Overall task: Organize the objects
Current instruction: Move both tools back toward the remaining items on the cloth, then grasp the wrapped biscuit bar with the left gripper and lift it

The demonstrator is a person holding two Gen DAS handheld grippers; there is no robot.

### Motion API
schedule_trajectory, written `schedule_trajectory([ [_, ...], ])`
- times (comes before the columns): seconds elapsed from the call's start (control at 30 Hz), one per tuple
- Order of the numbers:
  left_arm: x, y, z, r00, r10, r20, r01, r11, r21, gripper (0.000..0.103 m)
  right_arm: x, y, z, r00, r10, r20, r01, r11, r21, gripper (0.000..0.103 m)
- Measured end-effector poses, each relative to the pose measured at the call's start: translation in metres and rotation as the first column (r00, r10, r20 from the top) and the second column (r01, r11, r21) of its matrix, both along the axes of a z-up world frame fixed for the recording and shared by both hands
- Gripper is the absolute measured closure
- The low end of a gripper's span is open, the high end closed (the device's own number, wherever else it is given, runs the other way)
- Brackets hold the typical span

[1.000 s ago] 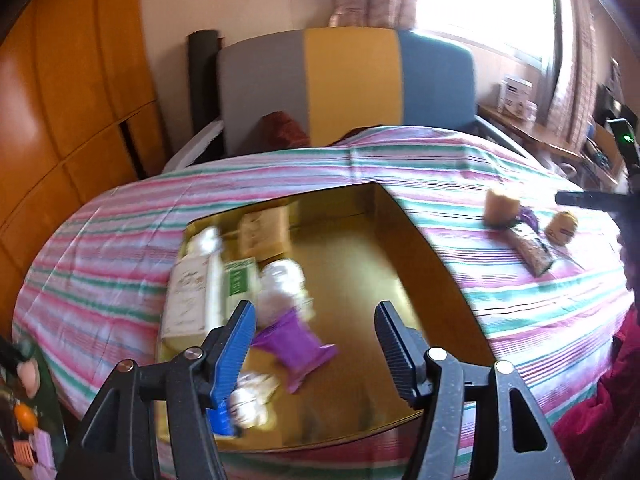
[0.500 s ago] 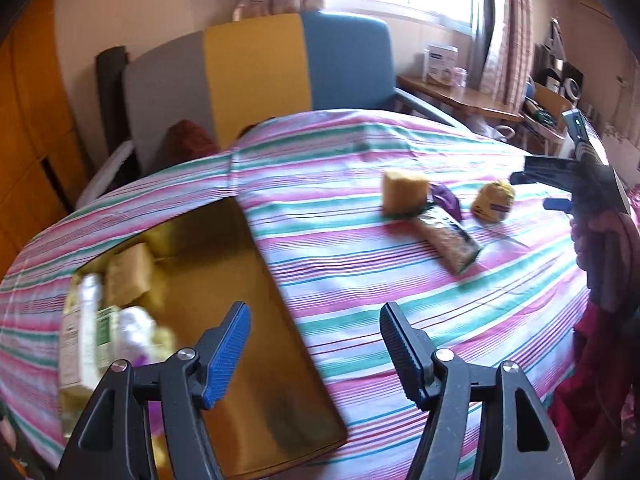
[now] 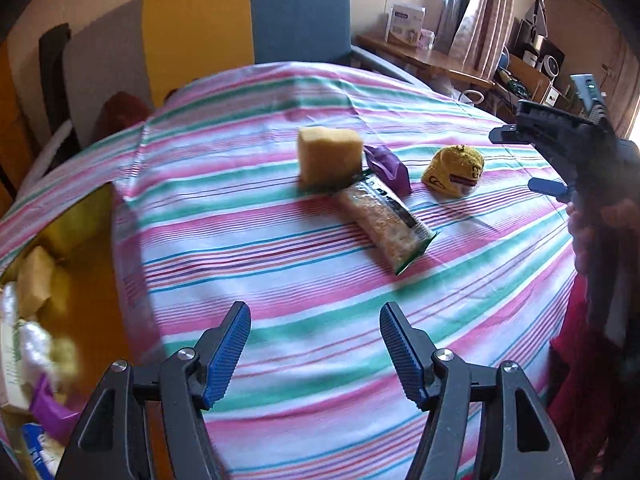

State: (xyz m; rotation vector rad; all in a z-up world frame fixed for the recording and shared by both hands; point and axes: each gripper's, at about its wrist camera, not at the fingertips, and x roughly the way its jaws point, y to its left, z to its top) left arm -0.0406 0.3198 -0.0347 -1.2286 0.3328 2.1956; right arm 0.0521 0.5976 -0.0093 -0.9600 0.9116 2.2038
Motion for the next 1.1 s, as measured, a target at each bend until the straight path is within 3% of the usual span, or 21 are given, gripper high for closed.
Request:
schedule_trajectory([
  [0.2,-0.023,0.035,-0.009,0.998,0.015,0.064,-0.018,0.999,0.048,0.035,0.001,0.002,0.000,1.000,-0.003,-0.019,0.002,1.000,-0.024,0.009],
  [0.27,-0.030,0.047,-0.012,0.997,0.022,0.077,-0.026,0.998,0.056,0.026,0.002,0.002,0.000,1.000,-0.005,-0.027,0.004,0.999,-0.035,0.009],
  [0.37,-0.041,0.068,-0.019,0.996,0.023,0.090,-0.029,0.997,0.067,0.024,0.003,0.004,-0.001,0.999,-0.008,-0.036,0.006,0.999,-0.050,0.008],
  [0.57,-0.065,0.104,-0.045,0.994,0.049,0.098,-0.051,0.999,0.017,0.024,0.001,0.003,-0.003,0.999,0.005,-0.047,-0.008,0.998,-0.064,0.008],
  [0.63,-0.072,0.107,-0.055,0.989,0.063,0.134,-0.066,0.998,0.015,0.030,0.001,0.003,-0.003,0.999,0.011,-0.050,-0.014,0.998,-0.069,0.008],
  [0.67,-0.070,0.106,-0.053,0.992,0.067,0.104,-0.069,0.997,0.022,0.051,0.000,0.003,-0.003,0.999,0.011,-0.050,-0.014,0.998,-0.068,0.008],
  [0.7,-0.069,0.105,-0.053,0.993,0.059,0.102,-0.062,0.998,0.025,0.062,0.000,0.003,-0.003,0.999,0.012,-0.048,-0.015,0.998,-0.062,0.008],
  [0.87,-0.050,0.085,-0.052,0.997,0.009,0.070,-0.010,1.000,0.008,0.067,0.001,0.002,0.001,0.999,0.011,-0.042,-0.012,1.000,-0.017,0.018],
  [1.1,0.013,0.028,-0.051,0.998,-0.041,-0.036,0.042,0.999,0.020,0.067,0.001,0.005,-0.003,1.000,0.008,-0.026,-0.009,0.999,-0.034,0.020],
])
